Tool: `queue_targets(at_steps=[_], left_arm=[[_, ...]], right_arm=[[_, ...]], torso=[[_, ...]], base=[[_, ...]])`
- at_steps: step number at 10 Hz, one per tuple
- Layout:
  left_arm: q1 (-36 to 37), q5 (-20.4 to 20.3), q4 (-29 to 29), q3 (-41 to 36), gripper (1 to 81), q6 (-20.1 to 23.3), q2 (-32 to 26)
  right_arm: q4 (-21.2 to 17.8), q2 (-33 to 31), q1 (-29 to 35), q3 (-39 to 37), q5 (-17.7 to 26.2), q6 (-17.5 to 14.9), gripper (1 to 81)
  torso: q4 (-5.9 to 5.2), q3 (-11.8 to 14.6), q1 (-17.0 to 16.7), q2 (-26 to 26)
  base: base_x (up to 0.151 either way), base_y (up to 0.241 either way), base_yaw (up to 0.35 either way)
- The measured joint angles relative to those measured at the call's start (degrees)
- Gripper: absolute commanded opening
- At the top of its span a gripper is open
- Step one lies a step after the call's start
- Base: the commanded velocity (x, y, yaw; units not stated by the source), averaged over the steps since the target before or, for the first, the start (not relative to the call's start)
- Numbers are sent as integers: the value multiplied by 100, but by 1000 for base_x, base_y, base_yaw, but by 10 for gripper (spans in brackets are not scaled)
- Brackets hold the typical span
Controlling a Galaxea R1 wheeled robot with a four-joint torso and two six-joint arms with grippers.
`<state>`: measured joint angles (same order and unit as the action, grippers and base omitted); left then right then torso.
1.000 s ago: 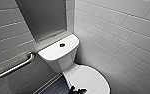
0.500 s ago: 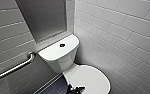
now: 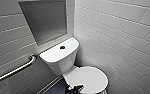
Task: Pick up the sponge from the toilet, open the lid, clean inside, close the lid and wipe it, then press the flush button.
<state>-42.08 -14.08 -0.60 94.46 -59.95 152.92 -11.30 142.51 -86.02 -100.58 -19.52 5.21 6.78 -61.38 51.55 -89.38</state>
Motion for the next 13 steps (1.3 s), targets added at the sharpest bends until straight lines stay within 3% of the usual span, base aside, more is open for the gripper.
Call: queue_targets(at_steps=[1, 3, 5, 8, 13], left_arm=[[7, -143, 2, -150, 811, -74, -112], [85, -280, 16, -464, 811, -864, -402], [113, -575, 18, -905, 811, -1234, -757], [112, -887, 18, -1265, 811, -1618, -1012], [113, -953, 20, -905, 811, -1959, -892]], right_arm=[[0, 2, 0, 0, -2, 0, 10], [0, 2, -4, 0, -2, 0, 10], [0, 5, -4, 0, -2, 0, 10], [0, 30, -37, 1, -7, 0, 10], [0, 33, -83, 21, -10, -2, 10]], torso=[[0, 2, 0, 0], [0, 2, 0, 0], [0, 2, 0, 0], [0, 2, 0, 0], [0, 2, 0, 0]], base=[[0, 0, 0], [0, 0, 0], [0, 0, 0], [0, 0, 0], [0, 0, 0]])
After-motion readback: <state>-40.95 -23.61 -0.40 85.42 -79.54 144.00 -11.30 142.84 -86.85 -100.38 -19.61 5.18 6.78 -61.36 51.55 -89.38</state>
